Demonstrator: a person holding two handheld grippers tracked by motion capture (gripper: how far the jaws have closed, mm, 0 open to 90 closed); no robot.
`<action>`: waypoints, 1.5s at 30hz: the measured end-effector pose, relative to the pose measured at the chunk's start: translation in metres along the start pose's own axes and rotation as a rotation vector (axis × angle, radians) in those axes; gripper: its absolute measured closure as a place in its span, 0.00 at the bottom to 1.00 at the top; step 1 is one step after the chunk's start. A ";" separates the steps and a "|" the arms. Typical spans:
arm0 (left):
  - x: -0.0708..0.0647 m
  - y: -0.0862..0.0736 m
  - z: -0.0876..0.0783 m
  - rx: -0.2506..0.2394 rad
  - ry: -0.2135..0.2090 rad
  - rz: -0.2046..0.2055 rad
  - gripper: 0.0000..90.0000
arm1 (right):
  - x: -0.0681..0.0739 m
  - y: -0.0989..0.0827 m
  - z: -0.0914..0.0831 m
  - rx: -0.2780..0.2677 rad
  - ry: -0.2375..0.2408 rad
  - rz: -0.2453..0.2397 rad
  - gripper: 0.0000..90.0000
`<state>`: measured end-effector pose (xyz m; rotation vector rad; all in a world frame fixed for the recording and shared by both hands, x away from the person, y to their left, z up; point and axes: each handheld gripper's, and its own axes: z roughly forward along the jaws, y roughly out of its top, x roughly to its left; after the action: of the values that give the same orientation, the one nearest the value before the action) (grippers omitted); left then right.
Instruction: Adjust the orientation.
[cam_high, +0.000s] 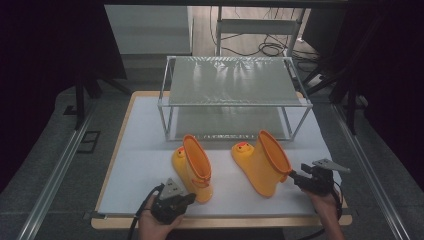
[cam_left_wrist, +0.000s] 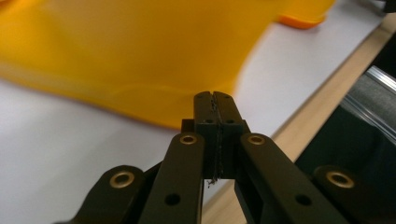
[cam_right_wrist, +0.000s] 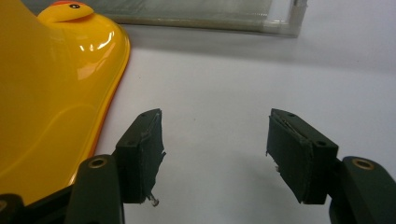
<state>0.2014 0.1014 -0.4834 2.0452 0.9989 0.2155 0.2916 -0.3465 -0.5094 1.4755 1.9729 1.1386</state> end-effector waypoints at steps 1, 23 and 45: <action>-0.007 0.001 0.004 -0.005 0.019 0.021 1.00 | 0.000 0.000 0.000 -0.001 -0.001 0.002 0.40; -0.033 0.008 0.040 -0.092 0.147 0.071 1.00 | -0.002 -0.003 0.002 0.007 -0.026 0.010 0.40; 0.018 -0.025 -0.012 -0.124 0.175 -0.090 1.00 | -0.003 -0.004 0.002 0.010 -0.028 0.014 0.40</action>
<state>0.1938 0.1302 -0.4981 1.8892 1.1525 0.4046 0.2916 -0.3490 -0.5136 1.5041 1.9555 1.1094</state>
